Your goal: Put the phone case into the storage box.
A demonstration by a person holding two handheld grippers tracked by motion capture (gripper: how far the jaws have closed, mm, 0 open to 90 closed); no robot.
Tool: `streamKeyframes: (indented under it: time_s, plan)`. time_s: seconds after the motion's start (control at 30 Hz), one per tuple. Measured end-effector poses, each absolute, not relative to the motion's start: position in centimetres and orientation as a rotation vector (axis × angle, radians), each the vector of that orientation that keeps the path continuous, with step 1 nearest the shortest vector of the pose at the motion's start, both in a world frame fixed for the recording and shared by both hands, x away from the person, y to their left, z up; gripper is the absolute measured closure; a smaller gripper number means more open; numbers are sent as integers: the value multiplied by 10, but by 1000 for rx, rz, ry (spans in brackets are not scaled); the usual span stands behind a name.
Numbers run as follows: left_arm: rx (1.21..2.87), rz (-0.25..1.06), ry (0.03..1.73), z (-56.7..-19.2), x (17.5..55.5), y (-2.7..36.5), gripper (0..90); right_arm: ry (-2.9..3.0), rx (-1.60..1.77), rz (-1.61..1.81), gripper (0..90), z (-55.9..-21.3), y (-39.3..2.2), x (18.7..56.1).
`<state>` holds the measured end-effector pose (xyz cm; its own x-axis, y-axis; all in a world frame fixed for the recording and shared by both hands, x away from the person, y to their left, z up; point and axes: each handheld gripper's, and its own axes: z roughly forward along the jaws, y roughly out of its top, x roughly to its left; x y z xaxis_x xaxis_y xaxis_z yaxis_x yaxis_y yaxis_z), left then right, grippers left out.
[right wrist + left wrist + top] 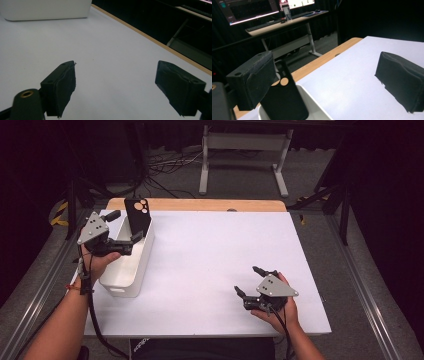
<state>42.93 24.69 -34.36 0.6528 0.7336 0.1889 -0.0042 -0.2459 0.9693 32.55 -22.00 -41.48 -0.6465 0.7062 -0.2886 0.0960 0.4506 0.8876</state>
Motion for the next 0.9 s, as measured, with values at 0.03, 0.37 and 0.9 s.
streamKeyframes:
  time_s: [0.03, 0.37, 0.9]
  plan:
    - [1691, 778, 600, -344, 429, 247, 39, 2046, 667, 1193, 176, -415, -220, 325]
    - [1671, 757, 534, -341, 410, 235, 43, 2046, 659, 1199, 176, -414, -220, 323]
    - [1699, 708, 455, -352, 383, 216, 39, 2038, 651, 1206, 176, -412, -219, 319]
